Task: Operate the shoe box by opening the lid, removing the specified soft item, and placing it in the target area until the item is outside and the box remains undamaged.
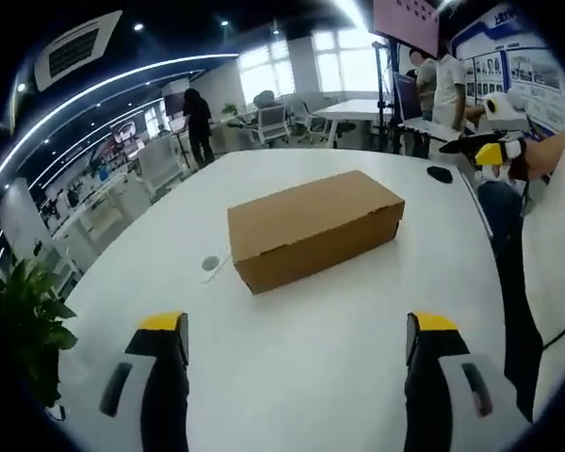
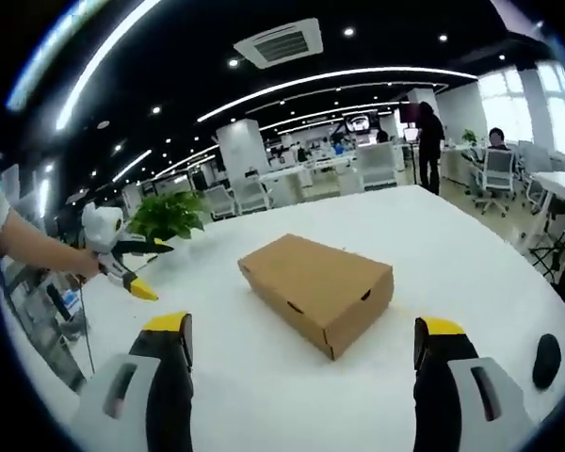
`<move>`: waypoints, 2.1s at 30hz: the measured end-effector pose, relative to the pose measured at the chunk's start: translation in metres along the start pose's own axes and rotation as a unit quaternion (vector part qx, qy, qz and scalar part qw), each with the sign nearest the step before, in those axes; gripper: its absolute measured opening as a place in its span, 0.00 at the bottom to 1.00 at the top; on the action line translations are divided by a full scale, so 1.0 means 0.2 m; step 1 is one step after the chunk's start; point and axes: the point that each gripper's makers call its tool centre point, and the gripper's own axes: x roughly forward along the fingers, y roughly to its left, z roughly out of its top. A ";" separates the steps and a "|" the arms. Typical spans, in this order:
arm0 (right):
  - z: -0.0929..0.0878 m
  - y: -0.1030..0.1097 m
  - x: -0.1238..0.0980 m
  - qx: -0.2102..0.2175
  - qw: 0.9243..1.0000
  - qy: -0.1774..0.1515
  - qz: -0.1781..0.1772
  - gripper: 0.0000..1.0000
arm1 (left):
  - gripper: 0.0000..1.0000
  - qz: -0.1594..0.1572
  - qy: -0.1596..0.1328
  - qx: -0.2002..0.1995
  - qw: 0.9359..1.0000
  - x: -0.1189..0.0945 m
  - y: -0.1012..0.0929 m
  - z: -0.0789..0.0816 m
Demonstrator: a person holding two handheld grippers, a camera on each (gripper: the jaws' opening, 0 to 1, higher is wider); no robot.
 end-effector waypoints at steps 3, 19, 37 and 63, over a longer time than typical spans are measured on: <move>-0.03 0.00 0.01 -0.019 1.000 0.013 0.000 1.00 | 0.96 0.009 -0.011 -0.016 1.000 0.01 0.03 0.05; -0.04 0.06 -0.02 -0.049 0.998 0.028 0.027 0.80 | 0.93 -0.002 -0.004 0.011 1.000 0.01 0.15 0.14; 0.07 0.12 -0.06 0.060 0.996 -0.040 0.059 1.00 | 0.99 -0.029 -0.052 -0.157 0.986 0.14 0.18 0.23; -0.02 0.01 -0.02 -0.022 1.000 0.000 -0.005 0.98 | 0.99 -0.058 -0.035 -0.158 0.985 0.32 0.23 0.22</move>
